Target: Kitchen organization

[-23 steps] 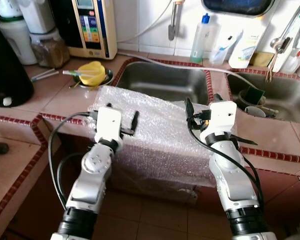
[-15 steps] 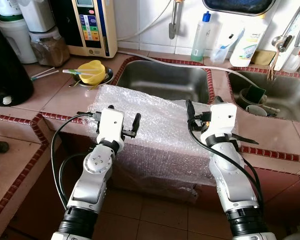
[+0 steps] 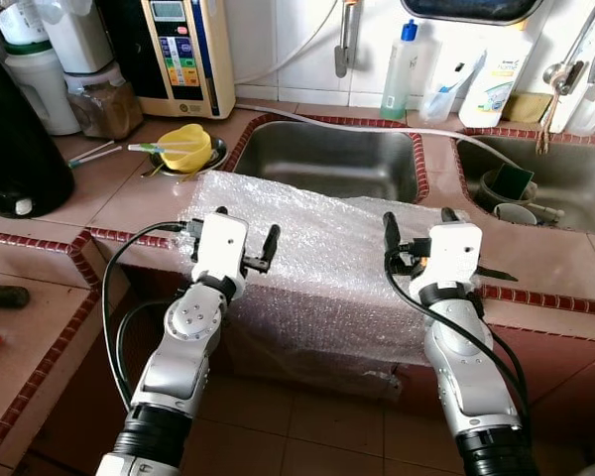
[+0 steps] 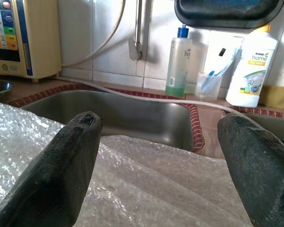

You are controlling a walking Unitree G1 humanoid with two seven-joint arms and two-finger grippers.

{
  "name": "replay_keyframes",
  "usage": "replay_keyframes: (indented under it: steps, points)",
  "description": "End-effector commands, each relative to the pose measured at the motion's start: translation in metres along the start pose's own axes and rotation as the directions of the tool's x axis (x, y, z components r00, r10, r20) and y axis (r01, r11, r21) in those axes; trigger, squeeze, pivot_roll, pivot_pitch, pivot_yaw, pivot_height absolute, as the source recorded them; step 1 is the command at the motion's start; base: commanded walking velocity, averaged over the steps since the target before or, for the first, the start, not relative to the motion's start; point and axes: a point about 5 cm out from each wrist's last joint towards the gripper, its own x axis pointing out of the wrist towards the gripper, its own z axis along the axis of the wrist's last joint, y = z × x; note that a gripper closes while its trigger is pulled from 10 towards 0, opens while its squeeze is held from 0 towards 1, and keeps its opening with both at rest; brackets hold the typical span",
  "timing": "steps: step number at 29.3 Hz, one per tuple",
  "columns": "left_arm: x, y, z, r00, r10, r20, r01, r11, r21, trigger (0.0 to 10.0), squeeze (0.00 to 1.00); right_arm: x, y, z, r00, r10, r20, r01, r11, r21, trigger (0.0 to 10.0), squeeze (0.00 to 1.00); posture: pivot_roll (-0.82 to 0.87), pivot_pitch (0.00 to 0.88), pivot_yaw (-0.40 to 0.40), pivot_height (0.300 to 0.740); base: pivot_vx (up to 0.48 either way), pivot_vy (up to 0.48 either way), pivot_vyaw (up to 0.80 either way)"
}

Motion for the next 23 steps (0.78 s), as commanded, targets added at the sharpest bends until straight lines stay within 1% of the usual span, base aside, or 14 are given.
replay_keyframes:
  steps: [1,3,4,7,9,13,17,18,20,21,23]
  points:
    - [0.002,0.002,0.003,1.000,0.008,0.014,-0.008,1.000,0.023,10.0,0.00,0.000,0.001,-0.001,1.000,0.002,-0.004,-0.002,1.000,0.001,10.0,0.00,0.12,0.000,0.067,0.740,0.000,0.000,0.00]
    - [-0.002,0.008,0.002,0.998,0.065,0.020,-0.065,0.998,0.014,10.0,0.00,0.001,0.001,0.002,1.000,0.026,-0.003,-0.026,1.000,-0.008,10.0,0.00,0.11,0.000,0.029,0.740,0.000,0.000,0.00]
    - [-0.010,0.015,-0.002,0.994,0.108,0.013,-0.108,0.994,0.007,10.0,0.00,0.001,-0.001,0.005,0.999,0.043,-0.003,-0.043,0.999,-0.013,10.0,0.00,0.11,0.000,0.019,0.740,0.000,0.000,0.00]
    - [-0.016,0.021,-0.006,0.992,0.129,0.002,-0.129,0.992,0.006,10.0,0.00,0.001,-0.002,0.005,0.999,0.048,-0.010,-0.048,0.999,-0.009,10.0,0.00,0.11,0.000,0.012,0.740,0.000,0.000,0.00]
    - [-0.016,0.021,-0.006,0.992,0.129,0.002,-0.129,0.992,0.006,10.0,0.00,0.001,-0.002,0.005,0.999,0.048,-0.010,-0.048,0.999,-0.009,10.0,0.00,0.11,0.000,0.012,0.740,0.000,0.000,0.00]
    - [-0.022,0.026,-0.011,0.991,0.136,-0.010,-0.136,0.991,0.011,10.0,0.00,0.001,0.001,-0.001,0.998,0.059,-0.036,-0.059,0.998,0.000,10.0,0.00,0.12,0.000,-0.001,0.740,0.000,0.000,-0.78]
    - [-0.022,0.025,-0.010,0.991,0.137,-0.007,-0.137,0.991,0.011,10.0,0.00,0.001,0.005,-0.001,0.997,0.069,-0.039,-0.068,0.998,0.007,10.0,0.00,0.12,0.000,-0.005,0.740,0.000,0.000,-0.77]
    - [-0.022,0.024,-0.008,0.990,0.144,0.000,-0.144,0.990,0.001,10.0,0.00,0.002,0.008,0.000,0.996,0.081,-0.038,-0.080,0.997,0.010,10.0,0.00,0.12,0.000,-0.010,0.740,0.000,0.000,-0.77]
    - [-0.022,0.023,-0.007,0.988,0.152,0.008,-0.152,0.988,-0.015,10.0,0.00,0.002,0.009,0.001,0.995,0.093,-0.036,-0.093,0.996,0.009,10.0,0.00,0.12,0.000,-0.015,0.740,0.000,0.000,-0.78]
    - [-0.022,0.023,-0.006,0.987,0.159,0.011,-0.159,0.987,-0.015,10.0,0.00,0.001,0.009,0.001,0.994,0.099,-0.036,-0.098,0.995,0.006,10.0,0.00,0.12,0.000,-0.018,0.740,0.000,0.000,-0.77]
    - [-0.025,0.029,-0.005,0.979,0.204,0.017,-0.204,0.979,-0.012,10.0,0.00,0.001,0.009,0.001,0.993,0.113,-0.039,-0.113,0.994,0.001,10.0,0.00,0.12,0.000,-0.023,0.740,0.000,0.000,-0.78]
